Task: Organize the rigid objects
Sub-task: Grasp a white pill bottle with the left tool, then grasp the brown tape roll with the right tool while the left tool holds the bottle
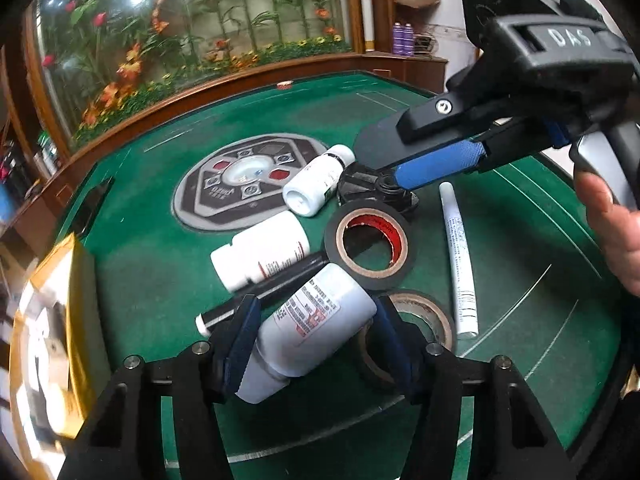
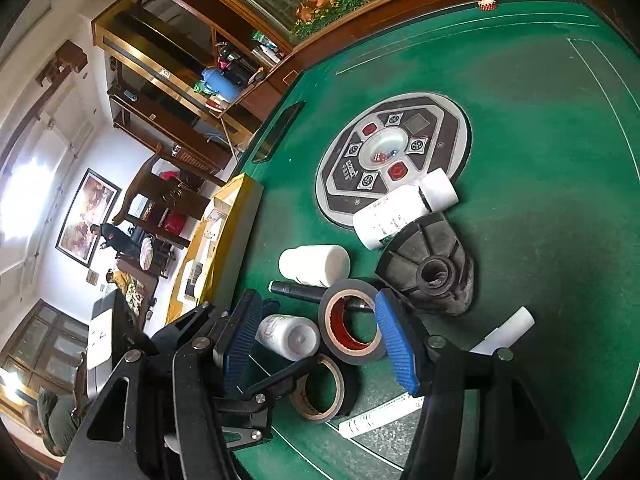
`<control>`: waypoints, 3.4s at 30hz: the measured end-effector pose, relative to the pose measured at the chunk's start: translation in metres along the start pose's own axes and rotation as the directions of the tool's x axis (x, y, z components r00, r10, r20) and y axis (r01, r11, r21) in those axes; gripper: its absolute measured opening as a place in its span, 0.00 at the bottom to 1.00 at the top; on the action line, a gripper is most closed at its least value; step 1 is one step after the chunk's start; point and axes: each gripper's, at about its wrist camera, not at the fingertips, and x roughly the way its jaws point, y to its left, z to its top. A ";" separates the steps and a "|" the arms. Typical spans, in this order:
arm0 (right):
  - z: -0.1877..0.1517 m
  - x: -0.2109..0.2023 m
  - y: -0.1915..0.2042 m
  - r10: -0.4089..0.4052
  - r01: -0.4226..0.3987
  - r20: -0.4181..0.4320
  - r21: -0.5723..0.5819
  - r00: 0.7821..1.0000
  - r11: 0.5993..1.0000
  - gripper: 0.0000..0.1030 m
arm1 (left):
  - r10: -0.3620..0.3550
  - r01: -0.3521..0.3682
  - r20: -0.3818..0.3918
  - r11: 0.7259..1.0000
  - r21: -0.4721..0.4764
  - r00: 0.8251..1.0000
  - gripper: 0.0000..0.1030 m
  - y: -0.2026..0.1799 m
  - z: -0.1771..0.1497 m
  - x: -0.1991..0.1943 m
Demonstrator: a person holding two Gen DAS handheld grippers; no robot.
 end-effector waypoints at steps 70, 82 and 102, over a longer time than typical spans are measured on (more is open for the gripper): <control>-0.052 0.030 0.053 -0.199 0.166 -0.038 -0.414 0.979 0.895 0.57 | 0.013 -0.036 -0.093 0.967 -0.251 0.996 0.36 0.017 -0.040 -0.015; -0.050 0.025 0.052 -0.169 0.147 -0.025 -0.385 0.985 0.911 0.57 | -0.003 0.027 0.068 0.936 -0.352 0.998 0.35 0.038 -0.036 -0.059; -0.049 0.031 0.066 -0.116 0.106 -0.006 -0.365 0.993 0.925 0.57 | 0.120 0.018 0.242 0.865 -0.501 0.963 0.35 0.107 -0.055 -0.138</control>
